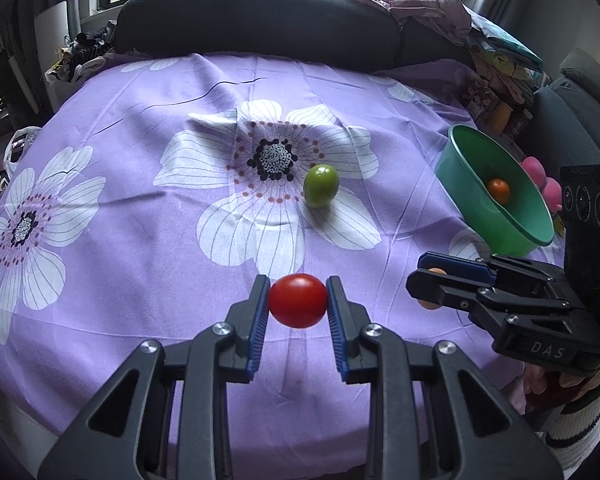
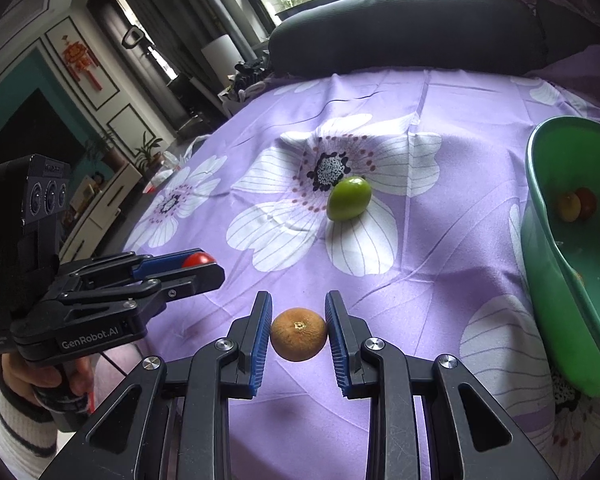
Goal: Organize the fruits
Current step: 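Carry the tomato and tan fruit over the green bowl with both grippers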
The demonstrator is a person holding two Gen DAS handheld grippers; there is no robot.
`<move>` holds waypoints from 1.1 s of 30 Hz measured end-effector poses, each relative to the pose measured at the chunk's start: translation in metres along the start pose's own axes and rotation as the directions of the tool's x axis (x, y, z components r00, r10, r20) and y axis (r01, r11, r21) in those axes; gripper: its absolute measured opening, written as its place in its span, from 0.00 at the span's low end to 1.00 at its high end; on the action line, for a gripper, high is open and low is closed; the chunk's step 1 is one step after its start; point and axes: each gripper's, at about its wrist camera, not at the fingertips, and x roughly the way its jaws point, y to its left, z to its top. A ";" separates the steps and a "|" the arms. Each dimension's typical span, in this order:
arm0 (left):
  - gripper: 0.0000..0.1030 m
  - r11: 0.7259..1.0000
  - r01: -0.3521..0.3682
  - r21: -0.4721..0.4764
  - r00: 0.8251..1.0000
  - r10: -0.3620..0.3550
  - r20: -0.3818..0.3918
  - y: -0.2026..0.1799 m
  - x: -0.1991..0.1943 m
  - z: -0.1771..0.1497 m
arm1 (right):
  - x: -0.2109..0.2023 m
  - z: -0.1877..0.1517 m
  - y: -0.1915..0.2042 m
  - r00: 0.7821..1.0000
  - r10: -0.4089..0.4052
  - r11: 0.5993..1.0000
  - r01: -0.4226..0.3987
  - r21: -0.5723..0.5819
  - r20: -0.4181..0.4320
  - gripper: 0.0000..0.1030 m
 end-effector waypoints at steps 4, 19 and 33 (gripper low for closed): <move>0.27 1.000 -0.008 -0.019 1.000 0.009 0.020 -0.008 -0.004 0.005 | -0.003 0.000 -0.009 1.000 0.025 1.000 -0.025 0.011 -0.001 0.28; 0.27 1.000 -0.025 0.008 0.997 0.024 0.079 -0.046 -0.024 0.013 | -0.051 0.006 -0.008 0.993 0.044 0.998 -0.038 -0.055 0.109 0.28; 0.27 0.982 0.057 0.177 0.985 -0.084 0.149 -0.099 -0.020 0.052 | -0.111 0.015 -0.020 0.960 -0.065 0.997 0.074 -0.023 0.274 0.28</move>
